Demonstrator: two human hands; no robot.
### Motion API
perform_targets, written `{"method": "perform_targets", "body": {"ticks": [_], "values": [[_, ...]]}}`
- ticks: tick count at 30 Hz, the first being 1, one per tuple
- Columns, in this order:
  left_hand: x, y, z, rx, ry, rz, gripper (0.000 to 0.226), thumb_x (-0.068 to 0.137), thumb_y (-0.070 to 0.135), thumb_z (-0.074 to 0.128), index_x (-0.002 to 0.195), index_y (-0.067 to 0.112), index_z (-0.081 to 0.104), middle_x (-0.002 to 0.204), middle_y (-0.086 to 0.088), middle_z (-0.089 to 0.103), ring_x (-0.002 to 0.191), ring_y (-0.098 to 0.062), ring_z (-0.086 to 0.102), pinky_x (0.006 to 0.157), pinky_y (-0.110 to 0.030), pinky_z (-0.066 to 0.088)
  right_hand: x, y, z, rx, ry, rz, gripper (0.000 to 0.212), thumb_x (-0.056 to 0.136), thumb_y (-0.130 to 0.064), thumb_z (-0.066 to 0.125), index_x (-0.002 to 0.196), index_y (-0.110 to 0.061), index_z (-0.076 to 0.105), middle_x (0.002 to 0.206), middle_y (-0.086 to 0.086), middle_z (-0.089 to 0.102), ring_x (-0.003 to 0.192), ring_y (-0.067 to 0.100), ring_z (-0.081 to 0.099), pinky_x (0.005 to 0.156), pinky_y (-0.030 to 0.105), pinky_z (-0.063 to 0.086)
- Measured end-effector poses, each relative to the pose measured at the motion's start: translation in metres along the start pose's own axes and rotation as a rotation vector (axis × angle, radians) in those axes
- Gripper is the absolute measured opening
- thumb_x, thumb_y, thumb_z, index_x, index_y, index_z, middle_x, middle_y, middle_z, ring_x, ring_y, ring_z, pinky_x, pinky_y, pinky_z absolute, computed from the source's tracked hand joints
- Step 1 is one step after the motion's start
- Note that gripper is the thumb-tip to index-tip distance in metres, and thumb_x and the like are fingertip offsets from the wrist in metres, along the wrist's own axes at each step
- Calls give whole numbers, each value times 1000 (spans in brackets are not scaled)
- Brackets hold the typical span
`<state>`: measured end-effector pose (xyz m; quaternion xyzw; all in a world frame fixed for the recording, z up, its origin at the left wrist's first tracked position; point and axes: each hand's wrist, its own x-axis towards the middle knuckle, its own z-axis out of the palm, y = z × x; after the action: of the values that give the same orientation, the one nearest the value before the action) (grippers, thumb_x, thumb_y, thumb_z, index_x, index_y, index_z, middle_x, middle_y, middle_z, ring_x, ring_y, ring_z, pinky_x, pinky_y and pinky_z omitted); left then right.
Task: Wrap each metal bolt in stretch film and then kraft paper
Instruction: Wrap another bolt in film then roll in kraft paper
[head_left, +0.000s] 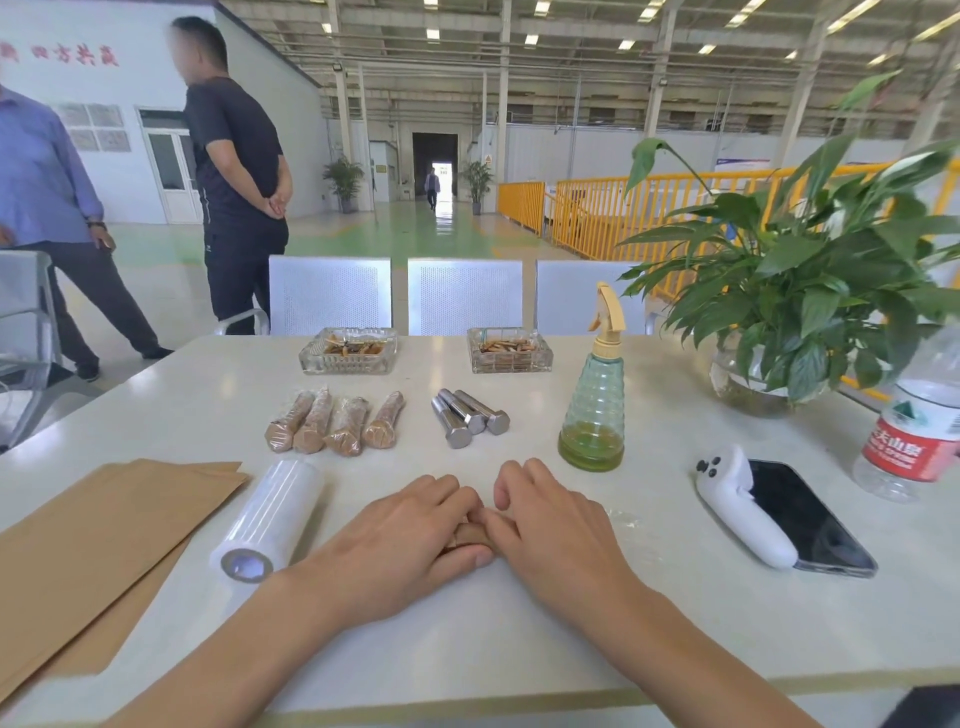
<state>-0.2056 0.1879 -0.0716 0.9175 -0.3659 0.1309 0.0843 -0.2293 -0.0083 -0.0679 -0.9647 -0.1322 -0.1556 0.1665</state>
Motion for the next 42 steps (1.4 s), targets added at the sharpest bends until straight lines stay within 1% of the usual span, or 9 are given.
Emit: {"method": "perform_targets", "body": {"ticks": [5, 12, 16, 19, 24, 30, 33, 39, 42], "values": [[-1, 1, 0, -23, -4, -21, 34, 102, 60, 37, 130, 42, 46, 104, 18, 41, 96, -7, 40, 77, -25, 39, 2, 4, 3, 83, 42, 0, 25, 96, -49, 53, 88, -26, 46, 77, -9, 59, 79, 17, 56, 65, 35, 38], [-1, 0, 3, -85, -7, -35, 32, 105, 55, 34, 135, 51, 42, 108, 20, 44, 97, -5, 42, 80, -24, 41, 5, 20, -20, 460, -193, 52, 29, 100, -28, 53, 85, -38, 75, 86, -11, 70, 83, 8, 61, 81, 34, 50], [-2, 0, 2, -66, -34, -33, 39, 105, 58, 25, 139, 55, 43, 110, 21, 43, 95, -5, 43, 82, -26, 43, 12, 33, -37, 634, -194, 112, 27, 98, -19, 57, 90, -33, 79, 85, -12, 76, 67, -1, 57, 70, 25, 48], [-2, 0, 3, -80, -35, -37, 42, 104, 59, 22, 140, 55, 44, 111, 21, 43, 98, -4, 42, 84, -24, 41, 17, 53, -44, 341, -75, 204, 27, 99, -21, 55, 107, -39, 73, 99, -14, 72, 90, 2, 61, 85, 31, 52], [-2, 0, 3, -85, -29, -46, 40, 106, 57, 26, 141, 53, 46, 112, 20, 43, 98, -4, 42, 84, -25, 44, 18, 62, -49, -131, -347, 289, 42, 95, -26, 52, 135, -38, 59, 138, -7, 53, 130, 17, 48, 97, 32, 43], [-3, 2, 1, -71, -38, -54, 40, 107, 54, 27, 141, 52, 48, 110, 18, 44, 96, -6, 42, 85, -28, 45, 23, 58, -66, -75, -429, 401, 12, 84, -27, 59, 93, -31, 67, 108, -8, 64, 97, 15, 63, 76, 27, 53], [-3, 2, 0, -66, -42, -56, 39, 107, 53, 27, 141, 52, 48, 111, 18, 43, 97, -6, 42, 86, -30, 46, 25, 60, -75, 19, -454, 410, 11, 87, -23, 59, 91, -21, 69, 96, -7, 69, 80, 8, 62, 62, 20, 48], [-2, 3, 1, -77, -36, -50, 39, 107, 53, 29, 141, 52, 48, 110, 17, 43, 99, -7, 43, 89, -29, 45, 21, 58, -81, 34, -488, 476, 14, 86, -21, 68, 90, -9, 74, 90, 5, 75, 82, 19, 67, 75, 29, 55], [-2, 2, 1, -81, -31, -39, 40, 107, 53, 29, 142, 51, 48, 110, 17, 44, 99, -7, 45, 91, -28, 44, 17, 60, -82, 225, -479, 539, 17, 86, -8, 61, 69, -5, 63, 72, 13, 62, 66, 28, 56, 61, 30, 46]]}}
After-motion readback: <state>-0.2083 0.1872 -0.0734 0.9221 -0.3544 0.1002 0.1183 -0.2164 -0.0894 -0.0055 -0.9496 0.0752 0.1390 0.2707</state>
